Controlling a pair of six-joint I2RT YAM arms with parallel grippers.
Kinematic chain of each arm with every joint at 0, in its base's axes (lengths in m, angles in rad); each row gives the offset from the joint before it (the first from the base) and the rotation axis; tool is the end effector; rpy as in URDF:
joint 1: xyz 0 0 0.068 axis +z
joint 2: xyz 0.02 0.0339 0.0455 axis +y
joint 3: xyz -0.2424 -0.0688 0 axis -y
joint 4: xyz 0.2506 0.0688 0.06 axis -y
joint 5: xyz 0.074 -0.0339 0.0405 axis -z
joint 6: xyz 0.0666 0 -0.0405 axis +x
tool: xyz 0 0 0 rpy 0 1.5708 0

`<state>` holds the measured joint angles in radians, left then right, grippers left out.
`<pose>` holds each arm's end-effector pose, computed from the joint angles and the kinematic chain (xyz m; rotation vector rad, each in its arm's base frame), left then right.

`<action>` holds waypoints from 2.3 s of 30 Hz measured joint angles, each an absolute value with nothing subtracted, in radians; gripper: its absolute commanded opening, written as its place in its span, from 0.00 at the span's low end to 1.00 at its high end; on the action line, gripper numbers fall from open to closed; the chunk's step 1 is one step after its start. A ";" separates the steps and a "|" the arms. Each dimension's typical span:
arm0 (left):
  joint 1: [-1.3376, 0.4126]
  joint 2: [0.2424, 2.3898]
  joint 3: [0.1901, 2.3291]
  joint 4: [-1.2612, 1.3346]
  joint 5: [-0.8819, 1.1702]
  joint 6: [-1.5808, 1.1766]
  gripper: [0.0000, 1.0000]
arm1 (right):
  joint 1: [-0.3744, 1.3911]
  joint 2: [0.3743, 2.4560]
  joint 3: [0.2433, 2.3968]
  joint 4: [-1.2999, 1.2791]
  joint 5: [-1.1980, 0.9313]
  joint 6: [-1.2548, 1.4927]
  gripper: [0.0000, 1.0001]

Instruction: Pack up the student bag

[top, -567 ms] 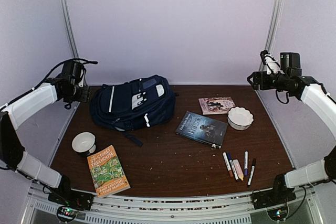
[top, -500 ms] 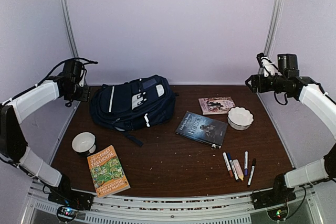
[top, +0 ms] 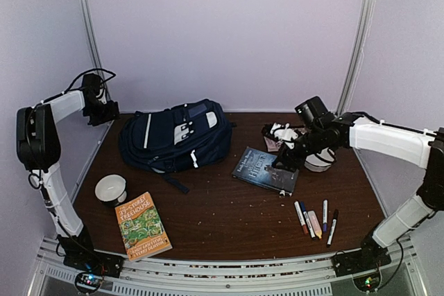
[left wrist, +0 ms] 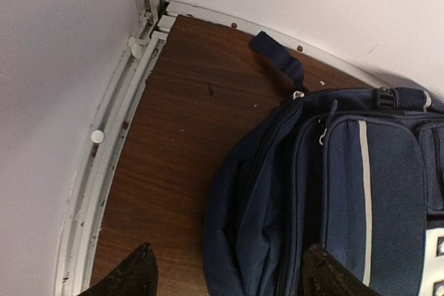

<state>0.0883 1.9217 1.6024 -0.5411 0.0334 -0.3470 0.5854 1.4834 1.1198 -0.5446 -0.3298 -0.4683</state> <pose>0.4502 0.0376 0.2129 -0.5114 2.3825 -0.1569 0.2704 0.2051 0.2139 -1.3599 2.0576 0.4586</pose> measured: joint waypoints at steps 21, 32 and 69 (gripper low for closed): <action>0.145 2.231 1.794 -0.510 0.364 -0.633 0.51 | 0.807 2.088 1.663 -0.589 -0.105 -0.533 0.16; 0.124 2.241 1.772 -0.493 0.401 -0.623 0.05 | 0.830 2.259 1.767 -0.548 0.149 -0.611 0.06; -0.559 1.552 0.953 -0.366 0.164 -0.781 0.00 | 0.854 1.585 1.026 -0.705 0.104 -0.550 0.07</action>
